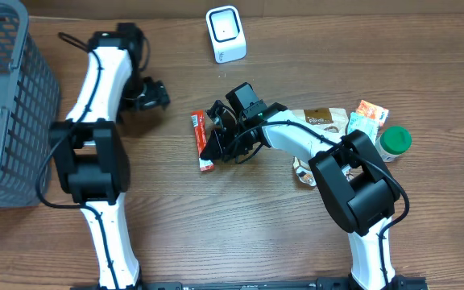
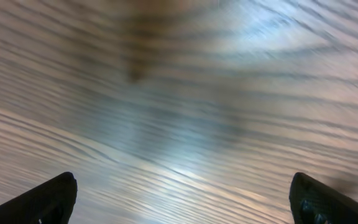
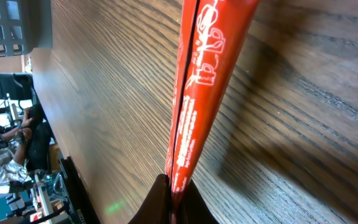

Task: Scan the item barcode
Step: 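Open the left gripper, release the stick and retract left, then lift the red stick with the right gripper toward the white scanner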

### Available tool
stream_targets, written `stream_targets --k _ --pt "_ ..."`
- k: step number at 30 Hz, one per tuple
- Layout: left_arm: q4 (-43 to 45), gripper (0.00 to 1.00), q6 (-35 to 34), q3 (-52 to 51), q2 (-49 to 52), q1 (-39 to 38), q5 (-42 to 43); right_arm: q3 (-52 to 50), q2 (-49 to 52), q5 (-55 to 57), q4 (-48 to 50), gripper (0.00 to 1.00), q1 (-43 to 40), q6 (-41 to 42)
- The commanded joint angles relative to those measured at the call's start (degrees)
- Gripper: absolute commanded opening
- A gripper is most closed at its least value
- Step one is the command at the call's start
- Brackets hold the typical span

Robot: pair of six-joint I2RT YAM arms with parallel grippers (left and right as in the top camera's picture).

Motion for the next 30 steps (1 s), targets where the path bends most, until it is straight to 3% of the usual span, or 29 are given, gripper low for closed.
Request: stream_targets --k 1,4,10,30 --pt "1.4 1.0 12.0 1.1 0.4 1.4 -1.4 -0.1 0.5 2.6 -0.8 0.04 0.4 -0.7" --pt "3.2 0.99 18.3 1.1 0.4 1.8 -1.4 -0.1 0.5 4.0 -1.6 0.04 0.4 -0.7" --pt "5.5 1.0 22.7 1.1 0.4 2.3 -4.5 -0.1 0.5 4.6 -2.2 0.04 0.4 -2.0" --pt "5.6 1.0 22.6 1.1 0.4 2.2 -6.1 -0.1 0.5 10.1 -4.0 0.04 0.4 -2.0"
